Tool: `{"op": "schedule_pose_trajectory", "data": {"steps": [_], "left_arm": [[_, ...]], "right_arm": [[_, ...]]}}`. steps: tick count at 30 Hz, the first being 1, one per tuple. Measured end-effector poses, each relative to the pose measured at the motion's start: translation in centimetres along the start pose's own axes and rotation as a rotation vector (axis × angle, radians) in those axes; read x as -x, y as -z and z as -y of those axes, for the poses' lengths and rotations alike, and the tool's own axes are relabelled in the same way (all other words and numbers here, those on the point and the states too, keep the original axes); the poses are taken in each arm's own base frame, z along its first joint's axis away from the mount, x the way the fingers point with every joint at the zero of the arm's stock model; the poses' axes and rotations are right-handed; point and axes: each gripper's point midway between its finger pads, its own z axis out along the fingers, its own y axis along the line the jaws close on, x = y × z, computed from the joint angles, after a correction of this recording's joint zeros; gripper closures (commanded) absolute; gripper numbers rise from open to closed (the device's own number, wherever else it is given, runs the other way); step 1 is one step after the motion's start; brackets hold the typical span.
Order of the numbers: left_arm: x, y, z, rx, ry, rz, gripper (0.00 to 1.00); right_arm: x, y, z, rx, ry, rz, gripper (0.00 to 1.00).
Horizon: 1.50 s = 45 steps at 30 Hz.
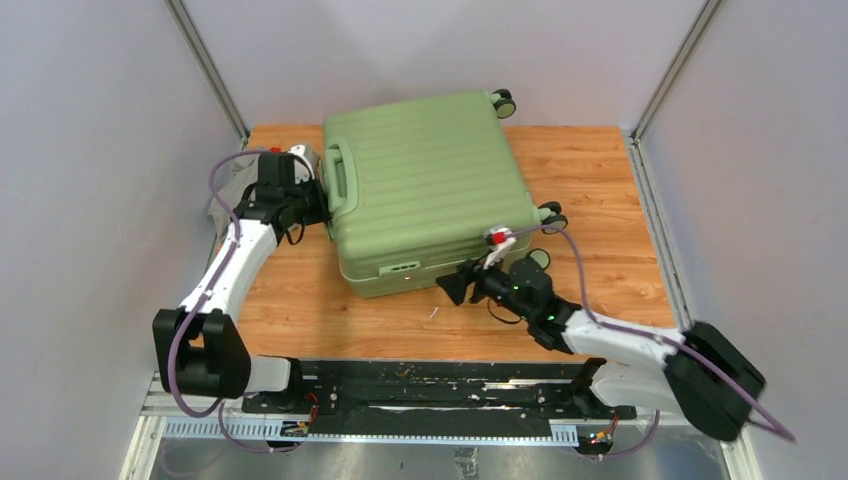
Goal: Pack the luggage
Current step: Zip the luggage at the center of the board.
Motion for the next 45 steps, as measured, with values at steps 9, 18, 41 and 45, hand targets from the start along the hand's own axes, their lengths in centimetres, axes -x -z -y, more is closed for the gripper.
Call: {"op": "schedule_pose_trajectory", "data": {"steps": [9,18,41,45], "left_arm": [[-3.0,2.3,-0.4,-0.017,-0.061,0.007,1.00],[-3.9,2.9,-0.7,0.032,-0.080,0.037,0.88],[-5.6,12.2,4.8,-0.427,-1.417,-0.160,0.44],[-5.0,10.3,2.0,-0.422,-1.634,-0.244,0.44]], "right_arm": [[2.8,7.7,9.8,-0.371,-0.213,0.060,0.33],[5.2,4.7,14.0,-0.369,-0.298,-0.092,0.40],[6.1,7.2,14.9,-0.394,-0.073,-0.094,0.05],[7.1,7.3,13.1,-0.320,-0.024,-0.072,0.04]]}}
